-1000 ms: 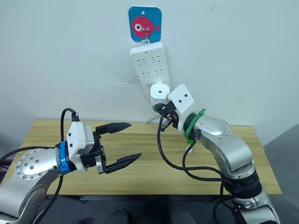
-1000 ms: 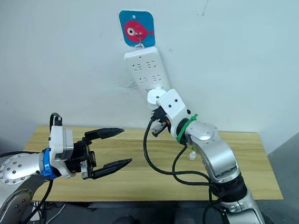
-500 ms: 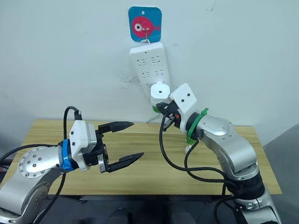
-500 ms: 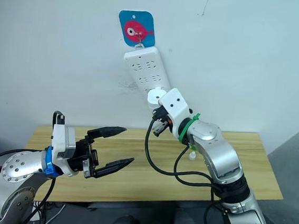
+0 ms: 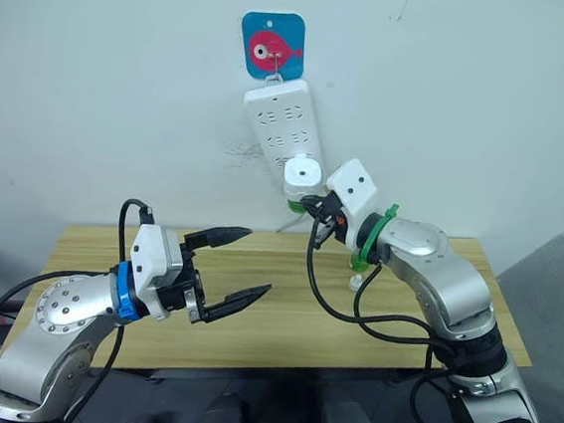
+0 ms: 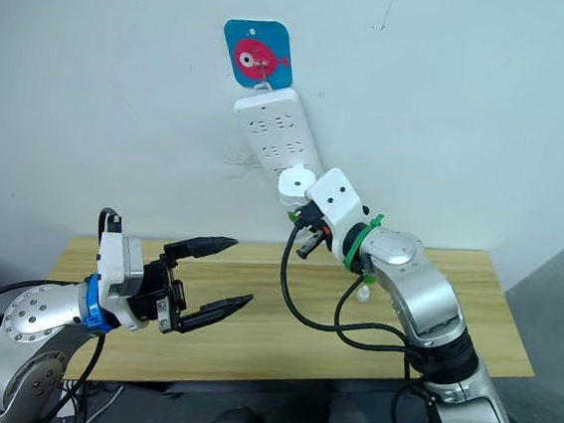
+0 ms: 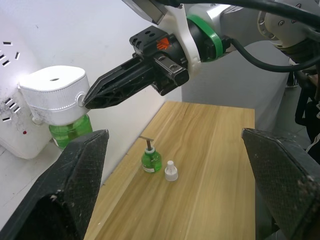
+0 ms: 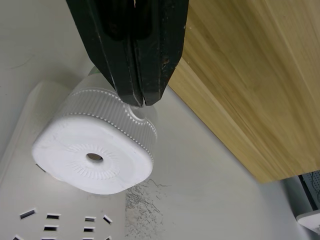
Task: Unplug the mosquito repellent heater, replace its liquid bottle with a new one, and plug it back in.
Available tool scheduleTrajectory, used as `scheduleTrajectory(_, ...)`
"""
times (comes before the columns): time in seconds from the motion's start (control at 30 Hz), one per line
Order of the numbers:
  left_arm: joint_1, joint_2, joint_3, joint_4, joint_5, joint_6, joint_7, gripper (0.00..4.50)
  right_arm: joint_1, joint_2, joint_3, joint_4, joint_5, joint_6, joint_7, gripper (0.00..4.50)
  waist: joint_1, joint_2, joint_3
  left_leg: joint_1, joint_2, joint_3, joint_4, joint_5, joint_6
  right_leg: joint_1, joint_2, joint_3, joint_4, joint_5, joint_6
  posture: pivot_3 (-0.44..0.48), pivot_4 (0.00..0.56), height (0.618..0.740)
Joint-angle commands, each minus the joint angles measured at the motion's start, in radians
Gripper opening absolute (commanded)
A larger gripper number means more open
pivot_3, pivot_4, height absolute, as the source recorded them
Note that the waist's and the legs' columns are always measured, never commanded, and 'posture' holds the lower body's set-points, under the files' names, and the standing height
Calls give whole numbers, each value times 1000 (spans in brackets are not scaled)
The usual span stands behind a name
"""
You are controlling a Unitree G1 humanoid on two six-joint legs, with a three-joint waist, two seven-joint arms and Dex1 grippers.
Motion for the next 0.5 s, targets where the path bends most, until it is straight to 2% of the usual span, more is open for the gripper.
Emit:
scheduleTrajectory(0.03, -10, 0, 0, -18, -2, -1, 3, 4500, -18, 15, -34, -49, 20, 2, -6, 25, 0, 0, 0, 0, 0, 0, 0, 0, 0, 0, 0, 0, 0, 0, 0, -78, 141, 740)
scheduleTrajectory(0.5, -7, -4, 1, -12, 2, -6, 0, 4500, -31, 19, -24, 13, -65, -87, -74, 25, 0, 0, 0, 0, 0, 0, 0, 0, 0, 0, 0, 0, 0, 0, 0, -75, 144, 740)
